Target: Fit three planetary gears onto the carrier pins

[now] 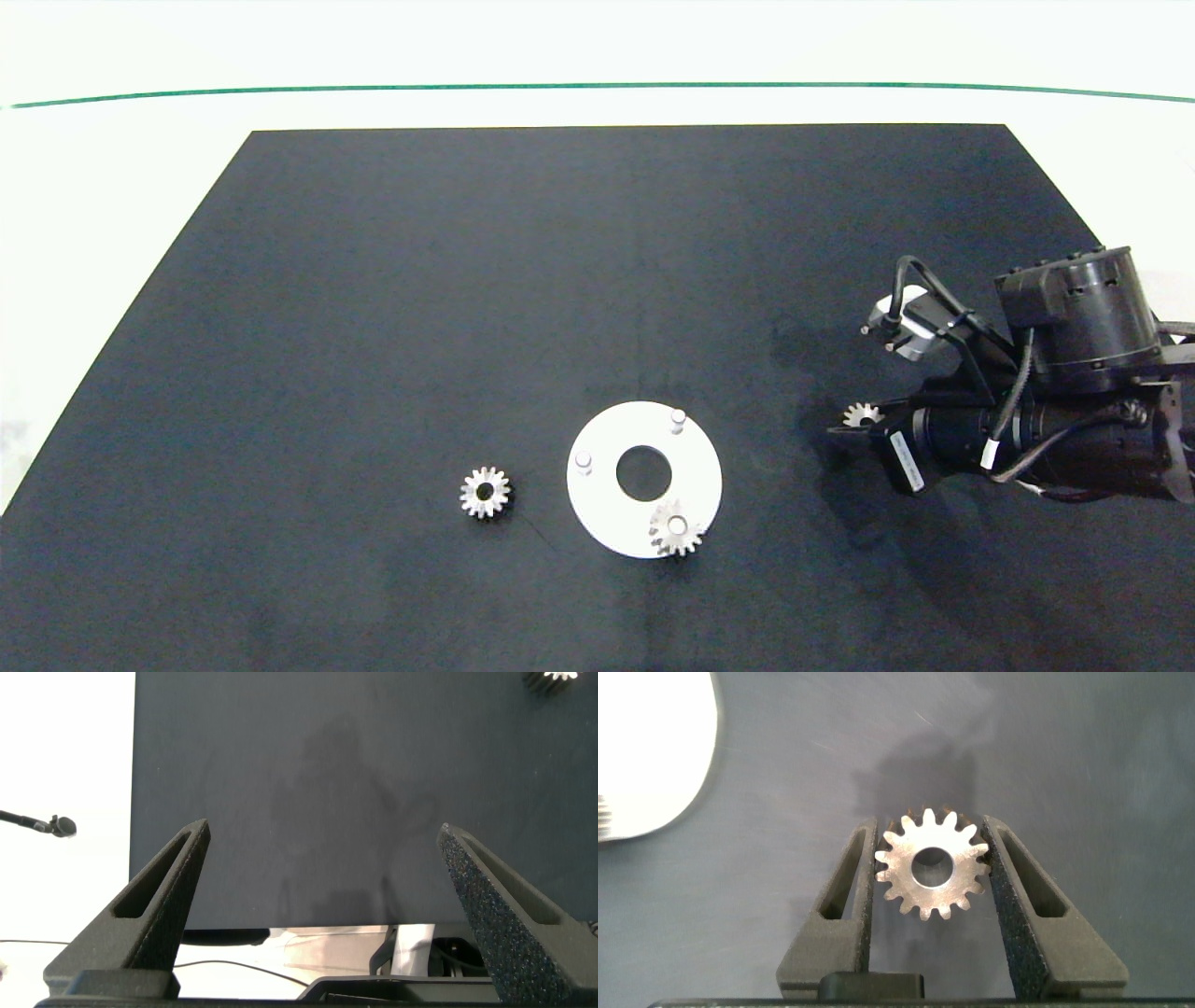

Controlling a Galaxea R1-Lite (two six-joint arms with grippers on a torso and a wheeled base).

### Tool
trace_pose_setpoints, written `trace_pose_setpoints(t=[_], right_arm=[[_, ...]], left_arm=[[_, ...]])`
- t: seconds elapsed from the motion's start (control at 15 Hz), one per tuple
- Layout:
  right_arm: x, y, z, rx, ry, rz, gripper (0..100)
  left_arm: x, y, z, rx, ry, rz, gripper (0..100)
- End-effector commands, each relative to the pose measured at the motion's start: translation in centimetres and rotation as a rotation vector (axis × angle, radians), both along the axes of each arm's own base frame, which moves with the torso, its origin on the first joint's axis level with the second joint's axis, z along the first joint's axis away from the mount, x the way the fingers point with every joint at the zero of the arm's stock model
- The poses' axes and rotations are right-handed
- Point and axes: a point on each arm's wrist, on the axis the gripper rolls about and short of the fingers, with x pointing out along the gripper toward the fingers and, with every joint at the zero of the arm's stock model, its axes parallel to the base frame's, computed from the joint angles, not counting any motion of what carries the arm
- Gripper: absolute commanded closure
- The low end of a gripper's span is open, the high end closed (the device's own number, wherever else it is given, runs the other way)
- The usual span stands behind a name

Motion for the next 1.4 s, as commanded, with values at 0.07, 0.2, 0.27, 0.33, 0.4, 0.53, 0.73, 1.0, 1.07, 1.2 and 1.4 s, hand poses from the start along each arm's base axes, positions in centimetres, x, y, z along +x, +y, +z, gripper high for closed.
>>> trace_pose_setpoints(t=[0.07,0.2,0.27,0.33,0.4,0.53,0.73,1.0,1.07,1.2,1.4], right_arm=[[-2.6,3.7,4.6,-0.004,-0.081,0.117,78],[-3.3,6.0,5.5,-0.016,-0.121,0.151,78],[-2.2,8.6,4.1,-0.062,-0.100,0.161,78],[-1.8,9.8,3.6,-0.077,-0.093,0.175,78],[-1.6,11.0,3.1,-0.089,-0.084,0.193,78],[-0.7,12.8,1.9,-0.105,-0.063,0.202,78],[-0.1,14.2,1.1,-0.121,-0.053,0.211,78],[0.5,14.7,0.9,-0.121,-0.053,0.208,78],[0.5,14.7,0.9,-0.121,-0.053,0.208,78],[0.9,14.6,0.7,-0.131,-0.056,0.188,78],[1.3,14.6,0.9,-0.126,-0.061,0.178,78]], left_arm=[[0.0,0.0,-0.1,0.001,0.006,0.002,0],[0.0,0.0,0.0,0.001,0.007,0.003,0],[0.1,0.0,0.0,0.001,0.010,0.003,0],[0.1,0.0,0.0,0.001,0.010,0.005,0],[0.0,0.0,0.0,0.001,0.007,0.005,0],[0.0,0.0,0.0,0.001,0.006,0.005,0],[0.0,0.0,0.0,0.001,0.006,0.005,0],[-0.1,0.0,0.0,0.001,0.000,0.005,0],[-0.1,0.0,0.0,0.001,0.000,0.005,0],[-0.1,0.0,0.1,0.000,-0.003,0.003,0],[-0.1,0.0,0.1,0.000,-0.003,0.003,0]])
